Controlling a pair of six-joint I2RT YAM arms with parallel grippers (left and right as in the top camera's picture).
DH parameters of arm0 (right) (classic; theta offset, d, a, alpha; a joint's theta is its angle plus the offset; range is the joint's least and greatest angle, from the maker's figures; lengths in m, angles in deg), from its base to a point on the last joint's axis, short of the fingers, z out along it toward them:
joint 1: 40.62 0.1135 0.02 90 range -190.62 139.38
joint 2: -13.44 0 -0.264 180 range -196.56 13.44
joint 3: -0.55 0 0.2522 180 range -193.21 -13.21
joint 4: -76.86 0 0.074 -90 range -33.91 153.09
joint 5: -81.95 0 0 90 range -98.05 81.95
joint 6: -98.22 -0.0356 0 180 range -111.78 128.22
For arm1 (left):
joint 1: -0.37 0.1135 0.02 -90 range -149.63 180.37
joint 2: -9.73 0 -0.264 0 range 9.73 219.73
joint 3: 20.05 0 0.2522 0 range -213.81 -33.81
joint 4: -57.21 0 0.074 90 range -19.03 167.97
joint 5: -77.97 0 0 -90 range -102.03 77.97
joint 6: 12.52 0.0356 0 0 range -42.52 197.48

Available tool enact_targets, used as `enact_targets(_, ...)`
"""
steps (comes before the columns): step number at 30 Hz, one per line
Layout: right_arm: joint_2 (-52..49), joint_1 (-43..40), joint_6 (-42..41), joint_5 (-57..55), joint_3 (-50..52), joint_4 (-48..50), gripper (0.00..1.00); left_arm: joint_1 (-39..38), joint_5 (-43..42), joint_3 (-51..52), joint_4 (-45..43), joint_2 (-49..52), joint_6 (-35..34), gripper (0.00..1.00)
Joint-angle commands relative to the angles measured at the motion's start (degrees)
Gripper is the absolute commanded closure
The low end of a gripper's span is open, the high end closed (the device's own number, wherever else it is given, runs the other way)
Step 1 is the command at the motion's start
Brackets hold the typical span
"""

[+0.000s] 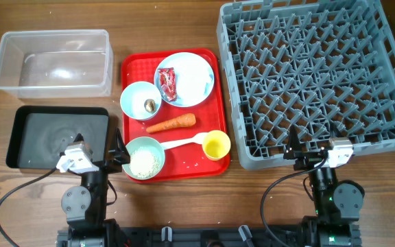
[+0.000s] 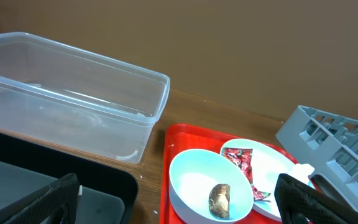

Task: Sort waste into correct bins and load items into the dishwasher rack
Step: 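Move the left gripper to the blue bowl of rice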

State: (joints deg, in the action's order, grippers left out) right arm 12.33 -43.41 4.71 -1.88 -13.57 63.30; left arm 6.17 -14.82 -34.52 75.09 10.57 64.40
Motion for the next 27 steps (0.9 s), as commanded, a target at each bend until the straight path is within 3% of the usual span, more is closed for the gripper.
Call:
enact_targets(1, 0.3, 0.1, 0.5, -0.4, 0.1, 0.2, 0.00, -0.2, 1.1, 0.4, 0.2, -0.5, 1.1, 0.00)
enact_targets(10, 0.3, 0.1, 1.2, -0.9, 0.1, 0.4, 0.00, -0.2, 1.1, 0.4, 0.2, -0.5, 1.1, 0.00)
enact_targets(12, 0.3, 0.1, 4.0, -4.7, 0.1, 4.2, 0.00, -0.2, 1.1, 0.4, 0.2, -0.5, 1.1, 0.00)
enact_targets(17, 0.3, 0.1, 1.4, -5.0, 0.1, 5.4, 0.00, -0.2, 1.2, 0.4, 0.2, -0.5, 1.1, 0.00)
enact_targets(21, 0.3, 0.1, 0.5, 0.3, -0.3, 20.6, 0.00, -0.2, -2.5, -0.8, -6.5, -0.5, 1.0, 0.00)
enact_targets(24, -2.1, 0.1, 3.8, 4.4, -6.0, 19.2, 0.00, -0.2, -2.7, -8.9, -3.0, 2.4, 5.5, 0.00)
enact_targets(27, -14.6, 0.1, 6.9, 11.6, -18.6, 16.1, 0.00, -0.2, -2.7, -26.3, 7.8, 16.4, 6.9, 0.00)
